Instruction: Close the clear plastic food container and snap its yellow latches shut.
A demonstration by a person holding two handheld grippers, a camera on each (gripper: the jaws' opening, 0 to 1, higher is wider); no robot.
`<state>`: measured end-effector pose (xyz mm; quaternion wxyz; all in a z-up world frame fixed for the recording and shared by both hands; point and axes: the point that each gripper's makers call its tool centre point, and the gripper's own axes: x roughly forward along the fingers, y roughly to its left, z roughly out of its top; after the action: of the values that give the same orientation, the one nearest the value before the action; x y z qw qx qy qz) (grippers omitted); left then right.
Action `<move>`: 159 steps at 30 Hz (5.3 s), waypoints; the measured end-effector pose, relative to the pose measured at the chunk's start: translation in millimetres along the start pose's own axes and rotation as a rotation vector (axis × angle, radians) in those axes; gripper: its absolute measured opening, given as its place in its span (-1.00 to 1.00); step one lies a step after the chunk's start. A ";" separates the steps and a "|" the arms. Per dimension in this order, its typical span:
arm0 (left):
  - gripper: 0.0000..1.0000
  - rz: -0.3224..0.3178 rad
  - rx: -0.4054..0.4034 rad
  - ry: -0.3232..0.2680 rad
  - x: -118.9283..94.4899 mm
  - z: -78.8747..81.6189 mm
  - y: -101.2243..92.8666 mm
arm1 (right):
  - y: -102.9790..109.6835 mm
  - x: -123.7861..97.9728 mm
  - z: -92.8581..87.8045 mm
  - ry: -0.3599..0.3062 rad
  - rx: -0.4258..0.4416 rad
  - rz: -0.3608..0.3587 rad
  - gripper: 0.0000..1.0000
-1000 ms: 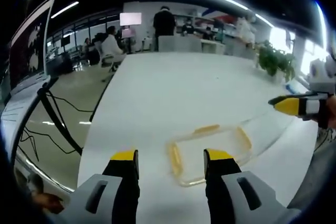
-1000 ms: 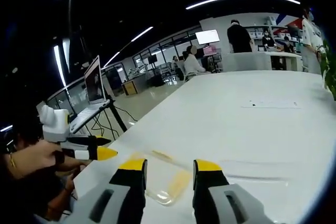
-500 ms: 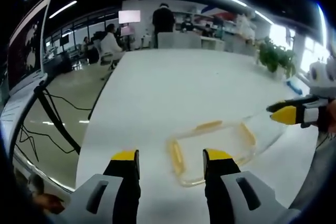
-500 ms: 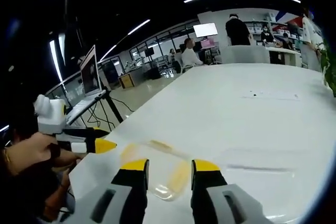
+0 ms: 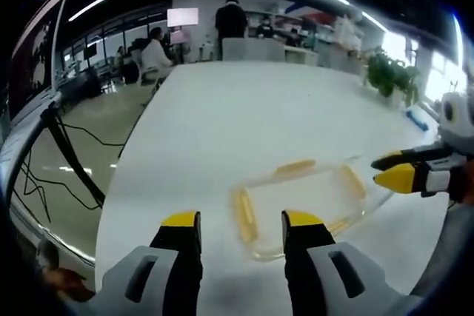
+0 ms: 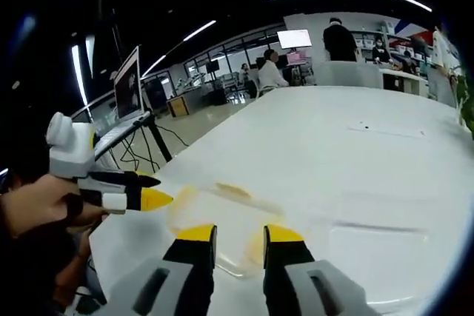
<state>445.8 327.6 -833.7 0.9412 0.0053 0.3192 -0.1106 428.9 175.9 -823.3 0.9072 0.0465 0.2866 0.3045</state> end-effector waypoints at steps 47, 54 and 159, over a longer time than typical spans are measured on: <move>-1.00 0.191 0.027 -0.066 36.4 -7.9 0.3 | -20.7 29.5 -24.6 0.023 -0.103 -0.181 -0.84; -1.00 0.183 0.013 -0.078 34.9 -8.2 0.7 | -21.5 29.0 -25.6 0.022 -0.123 -0.190 -0.85; -0.97 0.143 0.013 -0.130 -25.8 44.8 -32.4 | -23.1 -30.5 30.5 -0.069 -0.120 -0.204 -0.96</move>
<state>445.9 297.7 -780.6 0.9653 0.0271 0.2555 -0.0455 437.9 142.3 -789.0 0.9439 -0.0268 0.2397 0.2256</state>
